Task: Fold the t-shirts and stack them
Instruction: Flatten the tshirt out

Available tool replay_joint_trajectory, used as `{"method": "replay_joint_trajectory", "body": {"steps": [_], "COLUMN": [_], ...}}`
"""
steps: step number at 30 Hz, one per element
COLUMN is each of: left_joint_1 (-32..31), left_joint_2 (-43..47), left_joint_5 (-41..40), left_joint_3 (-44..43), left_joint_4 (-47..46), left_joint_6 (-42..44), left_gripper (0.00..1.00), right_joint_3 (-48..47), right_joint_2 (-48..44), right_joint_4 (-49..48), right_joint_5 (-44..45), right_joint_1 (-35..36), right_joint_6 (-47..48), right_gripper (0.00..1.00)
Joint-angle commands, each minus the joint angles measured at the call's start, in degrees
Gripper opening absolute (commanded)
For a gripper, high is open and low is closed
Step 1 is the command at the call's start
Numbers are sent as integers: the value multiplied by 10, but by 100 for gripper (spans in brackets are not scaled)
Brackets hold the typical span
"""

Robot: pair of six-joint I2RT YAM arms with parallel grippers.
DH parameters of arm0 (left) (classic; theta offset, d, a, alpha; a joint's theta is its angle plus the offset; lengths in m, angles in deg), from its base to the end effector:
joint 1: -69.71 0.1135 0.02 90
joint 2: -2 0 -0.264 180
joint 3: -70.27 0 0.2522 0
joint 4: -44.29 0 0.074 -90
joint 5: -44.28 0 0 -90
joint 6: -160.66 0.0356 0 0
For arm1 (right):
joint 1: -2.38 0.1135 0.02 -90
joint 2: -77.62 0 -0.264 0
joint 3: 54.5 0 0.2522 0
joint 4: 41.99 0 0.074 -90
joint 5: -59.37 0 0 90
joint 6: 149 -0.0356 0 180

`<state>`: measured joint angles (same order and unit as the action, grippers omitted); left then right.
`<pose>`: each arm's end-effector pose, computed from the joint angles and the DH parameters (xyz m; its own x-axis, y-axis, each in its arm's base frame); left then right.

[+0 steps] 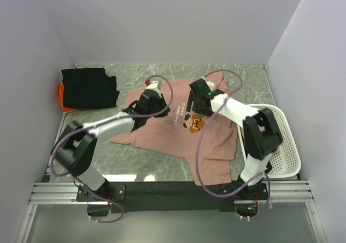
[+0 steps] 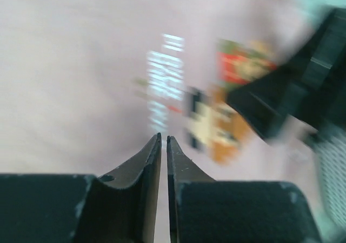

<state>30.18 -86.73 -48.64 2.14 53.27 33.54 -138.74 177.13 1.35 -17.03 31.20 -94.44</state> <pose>0.2676 -0.2185 0.2346 -0.6666 -0.2313 -0.7086 0.2498 0.8263 -0.5048 0.3225 0.1679 0.2147 -0.8188 0.1928 -0.5407 0.1394 0.9805 0.1385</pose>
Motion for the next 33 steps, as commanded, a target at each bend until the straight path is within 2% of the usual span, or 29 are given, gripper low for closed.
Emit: {"method": "replay_joint_trajectory", "body": {"steps": [1, 6, 12, 17, 25, 33], "left_joint_1": [39, 84, 130, 159, 161, 160], "left_joint_2": [-81, -159, -181, -151, -82, -4], "left_joint_5": [25, 49, 56, 61, 48, 46], "left_joint_3": [-36, -82, -40, 35, 121, 203], "left_joint_4": [-12, -10, -21, -44, -52, -62], "left_joint_6": [28, 26, 21, 9, 0, -17], "left_gripper": [15, 12, 11, 10, 10, 9], "right_joint_3": [-63, -129, -173, -215, -275, -237], "right_joint_2": [61, 135, 179, 207, 246, 233], "right_joint_4": [-25, -23, -15, -1, 28, 11], "right_joint_5": [-26, -56, -93, -133, -185, -238], "right_joint_1": [-3, 8, 29, 49, 78, 106], "right_joint_6": [20, 27, 37, 53, 74, 74], "right_gripper": [81, 78, 76, 74, 70, 70]}}
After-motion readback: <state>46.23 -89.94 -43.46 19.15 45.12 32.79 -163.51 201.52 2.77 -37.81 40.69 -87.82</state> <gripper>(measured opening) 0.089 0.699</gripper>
